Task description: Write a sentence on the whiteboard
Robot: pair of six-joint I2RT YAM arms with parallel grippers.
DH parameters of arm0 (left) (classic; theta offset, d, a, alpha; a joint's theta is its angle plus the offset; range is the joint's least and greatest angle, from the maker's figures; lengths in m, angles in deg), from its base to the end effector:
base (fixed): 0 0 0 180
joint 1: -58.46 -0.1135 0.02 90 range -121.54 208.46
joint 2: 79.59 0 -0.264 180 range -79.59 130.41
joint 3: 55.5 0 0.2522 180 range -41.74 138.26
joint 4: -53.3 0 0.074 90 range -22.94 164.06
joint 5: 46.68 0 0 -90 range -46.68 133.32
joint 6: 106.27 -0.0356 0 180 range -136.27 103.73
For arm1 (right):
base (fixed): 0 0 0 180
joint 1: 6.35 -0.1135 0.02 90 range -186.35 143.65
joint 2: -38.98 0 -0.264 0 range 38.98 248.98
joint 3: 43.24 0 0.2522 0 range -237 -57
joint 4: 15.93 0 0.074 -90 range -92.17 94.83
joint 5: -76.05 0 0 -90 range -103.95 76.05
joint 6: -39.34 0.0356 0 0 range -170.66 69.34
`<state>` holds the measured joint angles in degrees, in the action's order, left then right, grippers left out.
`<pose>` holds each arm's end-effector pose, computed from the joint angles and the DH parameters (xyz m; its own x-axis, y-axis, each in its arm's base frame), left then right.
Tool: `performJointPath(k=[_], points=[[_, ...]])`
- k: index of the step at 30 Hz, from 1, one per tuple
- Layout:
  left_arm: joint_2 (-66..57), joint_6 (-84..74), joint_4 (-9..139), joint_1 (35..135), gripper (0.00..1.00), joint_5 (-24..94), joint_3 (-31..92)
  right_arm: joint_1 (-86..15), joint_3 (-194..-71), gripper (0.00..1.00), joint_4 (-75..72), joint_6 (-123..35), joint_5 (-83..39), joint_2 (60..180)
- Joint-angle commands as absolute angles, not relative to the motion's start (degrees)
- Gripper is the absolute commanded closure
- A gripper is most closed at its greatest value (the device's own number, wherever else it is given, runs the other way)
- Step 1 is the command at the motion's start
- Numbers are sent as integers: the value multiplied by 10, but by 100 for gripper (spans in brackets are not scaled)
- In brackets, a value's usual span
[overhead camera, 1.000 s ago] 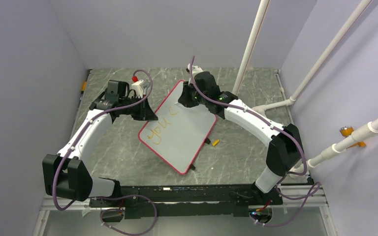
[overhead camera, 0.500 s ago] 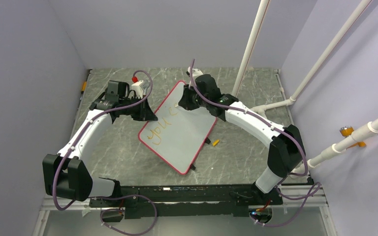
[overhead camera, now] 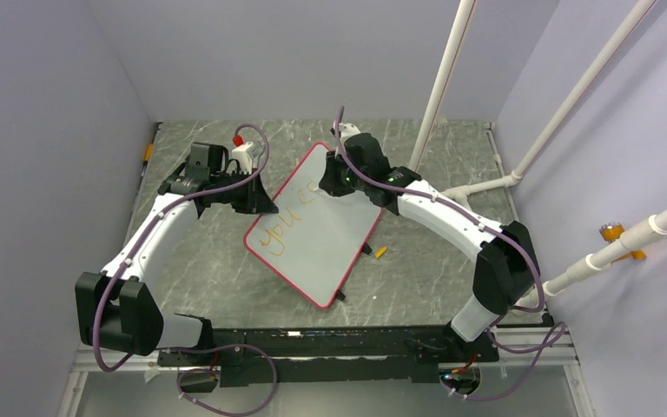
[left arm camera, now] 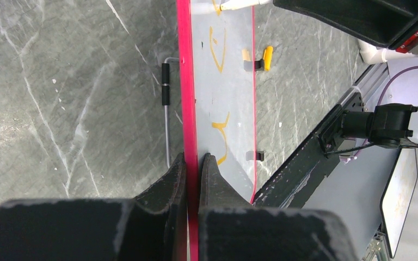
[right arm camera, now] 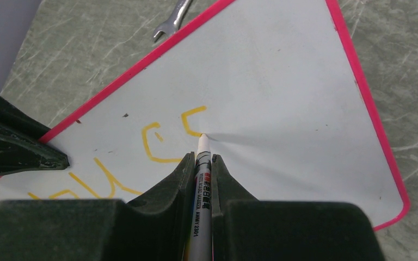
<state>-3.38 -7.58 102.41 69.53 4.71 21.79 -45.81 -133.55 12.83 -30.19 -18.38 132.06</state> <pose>0.2679 -0.0750 0.2989 -0.8058 0.0374 -0.5910 0.4429 0.7004 -0.5597 0.2912 0.2433 0.3077 -0.6176 -0.0568 -0.7844 -0.5001 0.7982 0.3359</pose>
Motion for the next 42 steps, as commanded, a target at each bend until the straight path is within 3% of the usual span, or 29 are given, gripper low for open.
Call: performJointPath(k=[1, 23, 42], points=[[-53, -125, 997, 703, 100, 66, 221, -461, -1357, 100, 153, -308, -153, 1324], [-54, -125, 997, 705, 100, 65, 221, -460, -1420, 100, 149, -297, -151, 1354], [-56, -126, 997, 706, 100, 66, 221, -460, -1343, 100, 135, -295, -150, 1321]])
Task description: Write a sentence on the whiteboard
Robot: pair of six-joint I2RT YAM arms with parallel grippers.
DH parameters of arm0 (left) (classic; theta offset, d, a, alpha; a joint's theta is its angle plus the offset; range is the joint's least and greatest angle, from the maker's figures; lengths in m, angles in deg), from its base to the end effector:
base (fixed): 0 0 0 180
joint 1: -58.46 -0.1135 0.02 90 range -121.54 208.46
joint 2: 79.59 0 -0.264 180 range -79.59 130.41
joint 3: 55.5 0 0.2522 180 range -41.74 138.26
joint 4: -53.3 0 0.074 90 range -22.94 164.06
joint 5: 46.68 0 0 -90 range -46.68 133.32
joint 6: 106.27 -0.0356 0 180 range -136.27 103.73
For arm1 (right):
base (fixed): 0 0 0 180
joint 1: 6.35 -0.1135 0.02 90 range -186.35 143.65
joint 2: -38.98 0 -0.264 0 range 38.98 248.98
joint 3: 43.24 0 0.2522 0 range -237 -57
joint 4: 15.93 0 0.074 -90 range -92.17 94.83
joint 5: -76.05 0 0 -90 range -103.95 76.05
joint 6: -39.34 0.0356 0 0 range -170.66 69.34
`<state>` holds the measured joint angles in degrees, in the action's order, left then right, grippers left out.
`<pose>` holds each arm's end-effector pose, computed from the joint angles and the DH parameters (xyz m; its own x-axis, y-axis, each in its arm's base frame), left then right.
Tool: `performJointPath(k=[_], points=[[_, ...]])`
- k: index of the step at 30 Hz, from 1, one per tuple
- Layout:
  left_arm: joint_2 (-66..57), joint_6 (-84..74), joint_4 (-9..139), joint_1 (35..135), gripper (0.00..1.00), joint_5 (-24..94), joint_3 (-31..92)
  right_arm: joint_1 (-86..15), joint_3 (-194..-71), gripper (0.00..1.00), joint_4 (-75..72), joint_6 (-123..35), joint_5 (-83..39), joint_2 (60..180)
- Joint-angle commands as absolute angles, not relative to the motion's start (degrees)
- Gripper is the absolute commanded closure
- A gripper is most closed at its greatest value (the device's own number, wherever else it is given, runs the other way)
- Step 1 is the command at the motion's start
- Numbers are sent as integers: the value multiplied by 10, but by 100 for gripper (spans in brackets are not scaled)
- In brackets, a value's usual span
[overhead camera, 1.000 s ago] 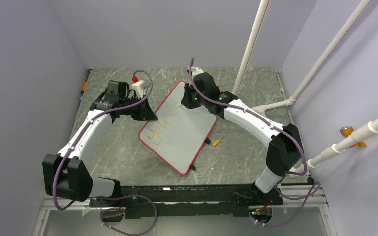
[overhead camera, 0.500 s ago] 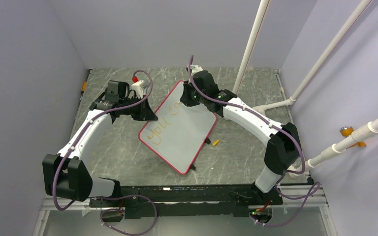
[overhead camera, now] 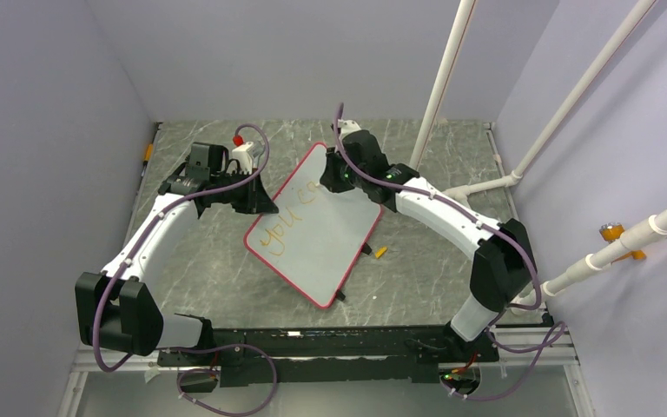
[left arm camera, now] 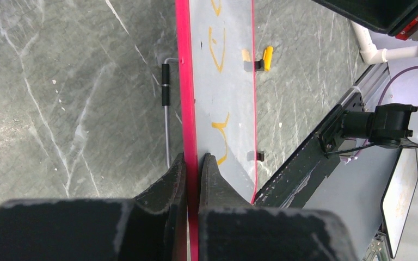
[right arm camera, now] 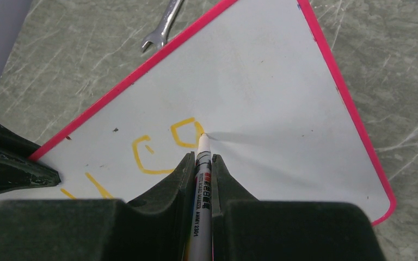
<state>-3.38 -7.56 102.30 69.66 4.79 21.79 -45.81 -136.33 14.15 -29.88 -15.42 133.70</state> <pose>0.2679 -0.0757 0.2991 -0.8047 0.0386 -0.5924 0.4447 0.7002 -0.5585 0.2982 0.2467 0.3118 -0.6108 -0.0434 -0.7906 -0.4658 0.8272 0.3144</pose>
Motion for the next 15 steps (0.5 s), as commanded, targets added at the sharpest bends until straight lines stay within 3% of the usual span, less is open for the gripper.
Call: performJointPath(k=[1, 15], points=[[-55, -126, 997, 706, 100, 66, 222, -461, -1341, 100, 136, -296, -148, 1320], [-59, -126, 996, 707, 100, 67, 219, -460, -1366, 100, 168, -327, -81, 1308]])
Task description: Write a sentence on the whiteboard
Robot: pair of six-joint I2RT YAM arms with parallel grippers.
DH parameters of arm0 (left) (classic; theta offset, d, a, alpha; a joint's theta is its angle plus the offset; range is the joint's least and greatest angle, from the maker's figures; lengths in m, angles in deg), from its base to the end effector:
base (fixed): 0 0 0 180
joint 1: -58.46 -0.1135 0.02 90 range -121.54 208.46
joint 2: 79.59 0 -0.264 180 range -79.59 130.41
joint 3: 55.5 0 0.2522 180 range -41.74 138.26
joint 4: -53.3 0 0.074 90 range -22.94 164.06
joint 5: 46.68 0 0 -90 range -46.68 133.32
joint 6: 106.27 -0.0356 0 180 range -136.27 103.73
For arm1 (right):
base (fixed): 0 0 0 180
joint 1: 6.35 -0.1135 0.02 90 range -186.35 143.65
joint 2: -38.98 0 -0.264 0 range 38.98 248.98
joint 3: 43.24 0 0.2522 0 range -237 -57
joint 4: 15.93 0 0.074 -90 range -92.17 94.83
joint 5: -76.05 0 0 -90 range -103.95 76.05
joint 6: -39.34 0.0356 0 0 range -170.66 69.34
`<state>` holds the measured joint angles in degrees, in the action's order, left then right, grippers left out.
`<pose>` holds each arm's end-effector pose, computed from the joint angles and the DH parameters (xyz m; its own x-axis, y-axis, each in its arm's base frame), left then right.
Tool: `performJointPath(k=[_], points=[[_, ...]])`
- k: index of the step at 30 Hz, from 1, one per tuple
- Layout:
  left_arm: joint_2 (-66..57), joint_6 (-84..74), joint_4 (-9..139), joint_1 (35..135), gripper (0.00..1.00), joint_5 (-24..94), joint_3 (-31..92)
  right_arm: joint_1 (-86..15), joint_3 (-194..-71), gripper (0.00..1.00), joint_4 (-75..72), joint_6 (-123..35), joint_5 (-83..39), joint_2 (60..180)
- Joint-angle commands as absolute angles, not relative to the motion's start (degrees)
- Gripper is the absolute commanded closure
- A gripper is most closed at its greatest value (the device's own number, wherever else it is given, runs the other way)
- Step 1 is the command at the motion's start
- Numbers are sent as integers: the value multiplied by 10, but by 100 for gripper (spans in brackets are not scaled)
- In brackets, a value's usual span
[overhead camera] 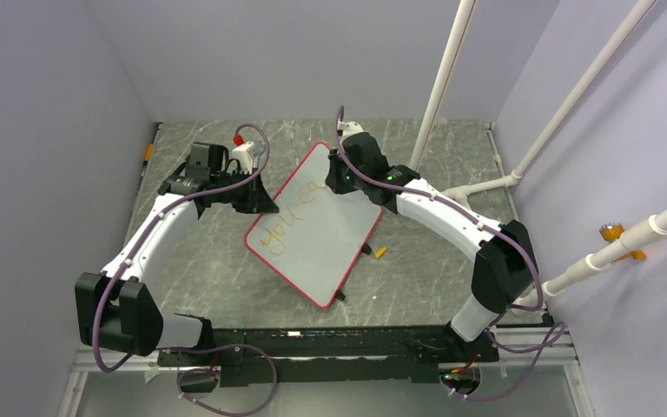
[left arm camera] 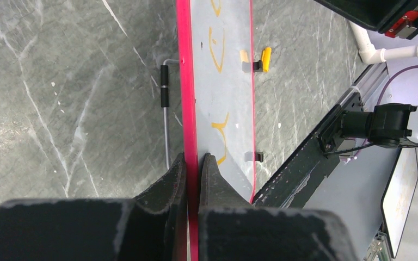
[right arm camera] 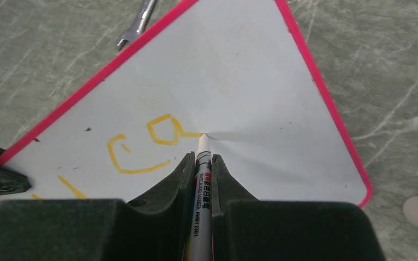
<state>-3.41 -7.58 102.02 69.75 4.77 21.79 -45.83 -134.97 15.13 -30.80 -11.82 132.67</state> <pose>0.2680 -0.0761 0.2995 -0.8013 0.0395 -0.5969 0.4492 0.6987 -0.5569 0.2949 0.2412 0.3086 -0.6033 -0.0571 -0.7955 -0.4321 0.8618 0.2658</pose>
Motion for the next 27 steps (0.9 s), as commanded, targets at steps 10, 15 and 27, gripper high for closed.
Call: performJointPath(k=[10, 15, 27], points=[[-60, -126, 996, 709, 100, 68, 219, -460, -1396, 100, 156, -324, -98, 1272], [-59, -126, 997, 709, 100, 69, 219, -459, -1401, 100, 140, -320, -104, 1277], [-58, -127, 997, 711, 100, 69, 219, -453, -1421, 100, 120, -310, -118, 1317]])
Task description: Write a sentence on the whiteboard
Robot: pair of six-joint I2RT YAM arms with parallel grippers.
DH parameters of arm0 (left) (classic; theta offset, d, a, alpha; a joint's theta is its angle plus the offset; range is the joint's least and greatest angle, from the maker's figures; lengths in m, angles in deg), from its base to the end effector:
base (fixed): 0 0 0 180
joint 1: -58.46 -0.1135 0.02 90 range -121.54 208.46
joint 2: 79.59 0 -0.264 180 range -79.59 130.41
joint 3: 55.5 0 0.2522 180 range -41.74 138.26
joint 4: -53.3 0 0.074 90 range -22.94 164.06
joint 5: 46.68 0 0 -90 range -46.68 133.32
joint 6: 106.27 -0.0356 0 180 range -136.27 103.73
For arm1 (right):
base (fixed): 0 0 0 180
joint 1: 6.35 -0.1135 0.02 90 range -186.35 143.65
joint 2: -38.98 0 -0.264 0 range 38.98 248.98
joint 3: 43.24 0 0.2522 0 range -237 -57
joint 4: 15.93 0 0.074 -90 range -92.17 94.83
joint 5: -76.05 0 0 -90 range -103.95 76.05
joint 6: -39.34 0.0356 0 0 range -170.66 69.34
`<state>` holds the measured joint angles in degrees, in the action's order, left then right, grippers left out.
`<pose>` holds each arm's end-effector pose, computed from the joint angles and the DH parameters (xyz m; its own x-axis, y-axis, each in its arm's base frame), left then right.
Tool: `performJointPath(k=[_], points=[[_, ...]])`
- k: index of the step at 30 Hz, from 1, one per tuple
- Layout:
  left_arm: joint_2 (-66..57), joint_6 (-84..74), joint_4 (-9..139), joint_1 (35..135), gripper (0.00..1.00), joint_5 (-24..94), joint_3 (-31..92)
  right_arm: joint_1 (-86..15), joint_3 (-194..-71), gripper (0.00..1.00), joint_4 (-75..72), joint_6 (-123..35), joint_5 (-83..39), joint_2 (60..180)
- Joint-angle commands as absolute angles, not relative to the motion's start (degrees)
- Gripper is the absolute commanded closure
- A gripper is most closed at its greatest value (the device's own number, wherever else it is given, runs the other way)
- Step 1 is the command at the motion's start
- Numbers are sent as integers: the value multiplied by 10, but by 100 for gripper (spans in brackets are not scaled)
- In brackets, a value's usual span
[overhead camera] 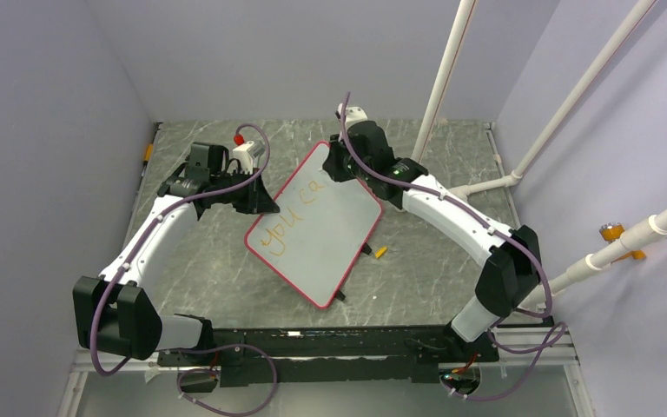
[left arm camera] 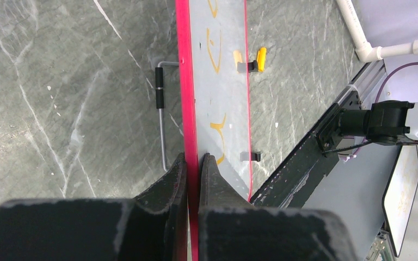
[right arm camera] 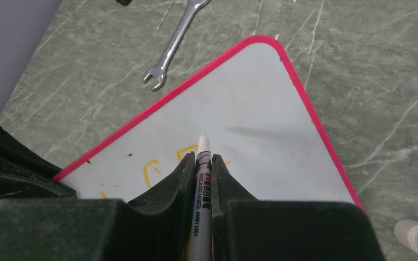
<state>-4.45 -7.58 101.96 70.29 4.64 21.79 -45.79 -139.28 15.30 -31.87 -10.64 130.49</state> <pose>0.2640 -0.0780 0.3043 -0.7897 0.0449 -0.6118 0.4671 0.6906 -0.5522 0.2919 0.2374 0.3481 -0.5200 -0.0113 -0.8541 -0.4509 0.8529 0.2632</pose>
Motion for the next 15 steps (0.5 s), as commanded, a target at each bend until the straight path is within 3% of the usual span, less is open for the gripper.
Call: performJointPath(k=[1, 15], points=[[-59, -128, 998, 711, 100, 69, 219, -452, -1423, 100, 119, -309, -120, 1319], [-57, -128, 997, 712, 100, 70, 219, -447, -1373, 100, 100, -307, -130, 1327]])
